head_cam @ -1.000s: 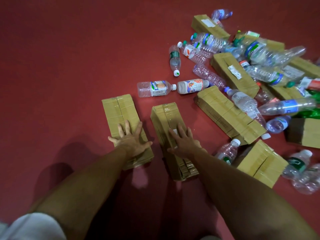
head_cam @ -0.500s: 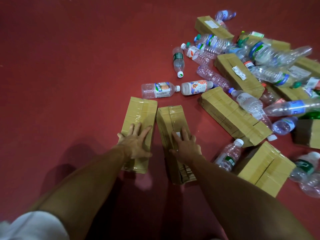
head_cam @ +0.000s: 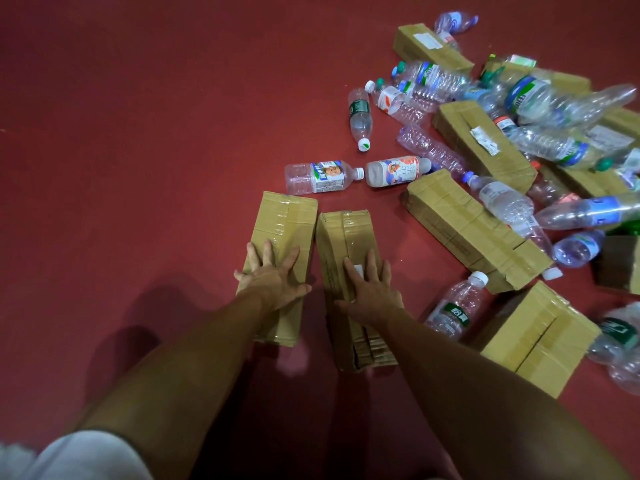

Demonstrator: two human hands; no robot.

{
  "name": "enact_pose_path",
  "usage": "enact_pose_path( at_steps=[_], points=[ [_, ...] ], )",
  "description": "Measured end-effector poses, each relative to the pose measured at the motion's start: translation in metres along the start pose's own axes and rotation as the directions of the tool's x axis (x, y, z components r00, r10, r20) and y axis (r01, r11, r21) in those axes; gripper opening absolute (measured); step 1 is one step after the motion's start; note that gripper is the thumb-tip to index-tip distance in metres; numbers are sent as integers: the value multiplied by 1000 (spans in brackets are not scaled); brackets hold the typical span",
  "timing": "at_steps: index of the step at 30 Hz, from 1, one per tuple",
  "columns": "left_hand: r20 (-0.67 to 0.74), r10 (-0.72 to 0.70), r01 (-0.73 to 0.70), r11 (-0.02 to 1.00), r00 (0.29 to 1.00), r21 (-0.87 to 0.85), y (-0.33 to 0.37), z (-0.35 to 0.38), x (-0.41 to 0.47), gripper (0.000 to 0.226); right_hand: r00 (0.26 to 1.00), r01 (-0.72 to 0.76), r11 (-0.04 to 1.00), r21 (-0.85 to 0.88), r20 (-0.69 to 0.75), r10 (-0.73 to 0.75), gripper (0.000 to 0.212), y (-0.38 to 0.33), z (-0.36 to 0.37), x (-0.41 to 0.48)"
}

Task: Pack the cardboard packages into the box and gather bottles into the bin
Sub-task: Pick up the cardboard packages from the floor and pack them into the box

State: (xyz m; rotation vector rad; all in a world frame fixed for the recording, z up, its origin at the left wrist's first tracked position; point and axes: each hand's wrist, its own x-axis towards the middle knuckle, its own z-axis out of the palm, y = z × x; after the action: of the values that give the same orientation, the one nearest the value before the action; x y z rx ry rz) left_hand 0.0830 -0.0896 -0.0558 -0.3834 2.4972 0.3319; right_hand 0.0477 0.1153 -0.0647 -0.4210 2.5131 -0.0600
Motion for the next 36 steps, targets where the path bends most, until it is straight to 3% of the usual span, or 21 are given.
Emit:
enact_pose_path(
  at_steps=[7, 17, 24, 27, 32, 36],
  points=[
    [56, -13, 13, 1000, 998, -3, 1, -4, -1, 89, 999, -17, 999, -29, 45, 18, 91, -3, -4, 5],
    [23, -81, 80, 996, 996, 33, 4, 0, -2, 93, 995, -92, 995, 48, -19, 93, 94, 3, -8, 7],
    [41, -130, 132, 990, 991, -58, 8, 0, -4, 108, 988, -157, 984, 79, 17, 156, 121, 8, -8, 7],
    [31, -139, 141, 987, 990, -74, 9, -2, -5, 112, 994, -112, 993, 41, -1, 112, 113, 5, -8, 7],
    [-48, -118, 113, 989, 992, -96, 11, 2, -8, 101, 998, -60, 998, 0, -35, 60, 99, 3, -7, 5],
    [-117, -84, 82, 996, 990, -24, 6, 1, -6, 98, 998, -42, 999, 5, -44, 42, 96, -1, -14, 8]
  ],
)
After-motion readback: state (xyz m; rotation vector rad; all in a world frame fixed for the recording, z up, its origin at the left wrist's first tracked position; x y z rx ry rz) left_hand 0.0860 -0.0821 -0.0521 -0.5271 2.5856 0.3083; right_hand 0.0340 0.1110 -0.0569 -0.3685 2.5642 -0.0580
